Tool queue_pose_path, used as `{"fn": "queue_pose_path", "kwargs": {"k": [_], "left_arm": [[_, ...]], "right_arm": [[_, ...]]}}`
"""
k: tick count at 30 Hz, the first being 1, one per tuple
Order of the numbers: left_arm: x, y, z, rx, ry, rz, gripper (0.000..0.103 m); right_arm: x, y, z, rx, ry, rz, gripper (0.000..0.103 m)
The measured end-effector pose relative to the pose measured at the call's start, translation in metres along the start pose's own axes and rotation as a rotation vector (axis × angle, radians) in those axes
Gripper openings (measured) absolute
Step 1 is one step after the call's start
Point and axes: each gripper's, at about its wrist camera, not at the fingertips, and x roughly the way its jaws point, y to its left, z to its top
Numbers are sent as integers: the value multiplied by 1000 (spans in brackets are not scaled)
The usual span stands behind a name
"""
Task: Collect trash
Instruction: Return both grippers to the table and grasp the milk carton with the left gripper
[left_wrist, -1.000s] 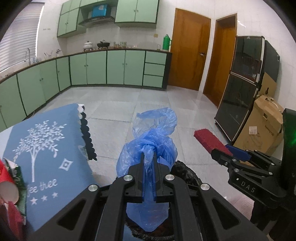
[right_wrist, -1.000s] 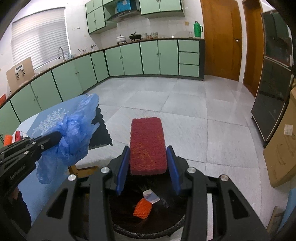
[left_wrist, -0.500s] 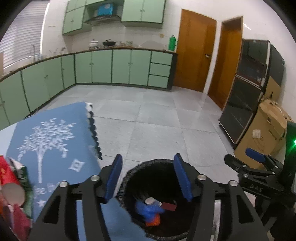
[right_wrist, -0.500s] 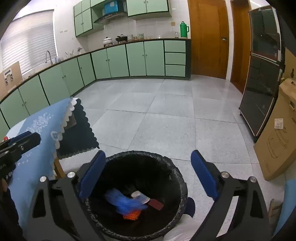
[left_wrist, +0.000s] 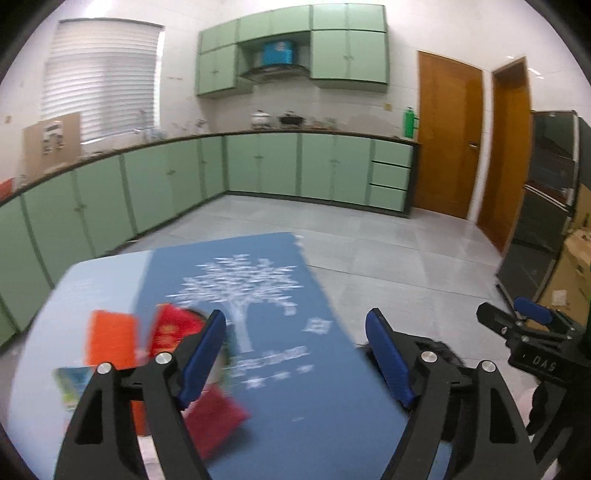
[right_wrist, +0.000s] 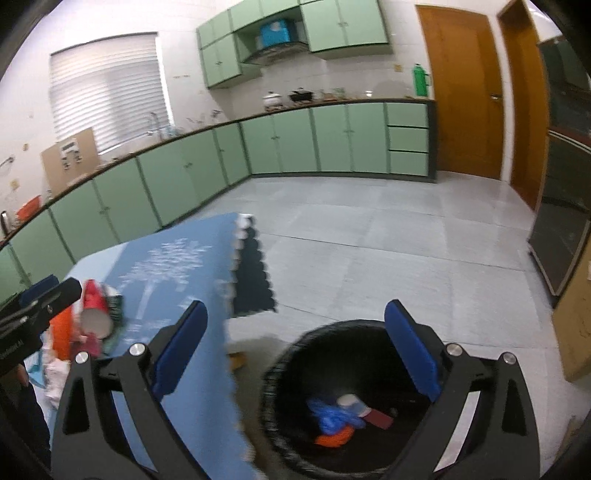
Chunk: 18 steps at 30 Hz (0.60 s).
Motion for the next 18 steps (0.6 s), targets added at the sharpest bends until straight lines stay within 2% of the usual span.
{"fn": "queue_pose_path", "kwargs": {"k": [9,15,18], "left_arm": [[-40,81,-22,-64,-21,175,77],[-50,133,-47,-136,30,259,77],[-50,148,-58,-175,55,271,77]], "right_arm": [[7,78,-5,-83,20,139,94],[11,118,-19,-138,43,202,94],[11,134,-27,-157,48,222,94]]}}
